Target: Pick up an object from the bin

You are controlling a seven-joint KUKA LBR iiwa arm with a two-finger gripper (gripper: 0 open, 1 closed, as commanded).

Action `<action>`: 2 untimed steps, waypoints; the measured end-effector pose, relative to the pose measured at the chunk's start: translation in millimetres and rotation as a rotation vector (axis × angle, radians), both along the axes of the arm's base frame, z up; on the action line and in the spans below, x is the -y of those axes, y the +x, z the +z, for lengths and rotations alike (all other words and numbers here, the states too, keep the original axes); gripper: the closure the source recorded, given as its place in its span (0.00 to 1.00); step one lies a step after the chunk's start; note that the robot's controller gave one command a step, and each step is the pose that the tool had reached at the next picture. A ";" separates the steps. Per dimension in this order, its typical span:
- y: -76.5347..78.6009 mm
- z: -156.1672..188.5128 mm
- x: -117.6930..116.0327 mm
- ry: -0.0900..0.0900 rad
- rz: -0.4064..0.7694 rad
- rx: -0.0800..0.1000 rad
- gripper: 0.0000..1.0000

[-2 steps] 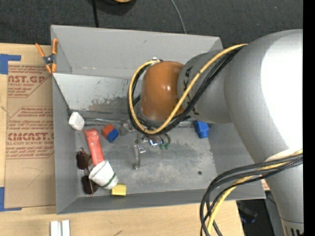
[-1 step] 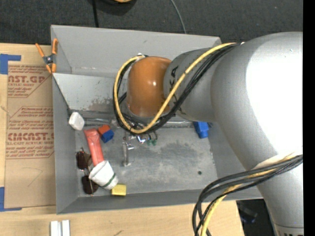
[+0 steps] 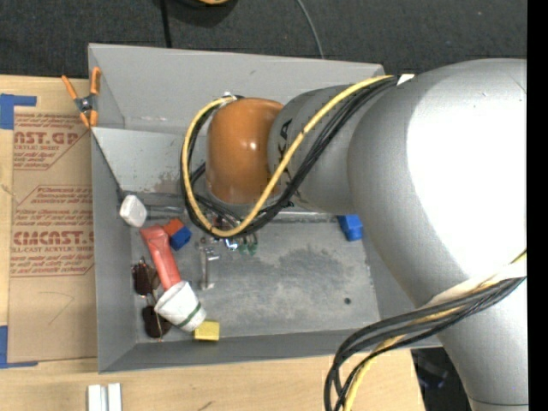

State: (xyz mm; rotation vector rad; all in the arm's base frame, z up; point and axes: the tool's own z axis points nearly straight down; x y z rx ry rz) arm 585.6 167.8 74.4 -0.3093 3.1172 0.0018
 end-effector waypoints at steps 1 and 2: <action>6.0 -3.3 -27.7 0.003 0.042 0.002 0.00; 7.8 -4.1 -36.7 0.003 -0.045 0.002 0.00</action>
Offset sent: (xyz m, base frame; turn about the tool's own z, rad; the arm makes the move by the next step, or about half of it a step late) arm 0.0080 0.0365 -0.0044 0.0478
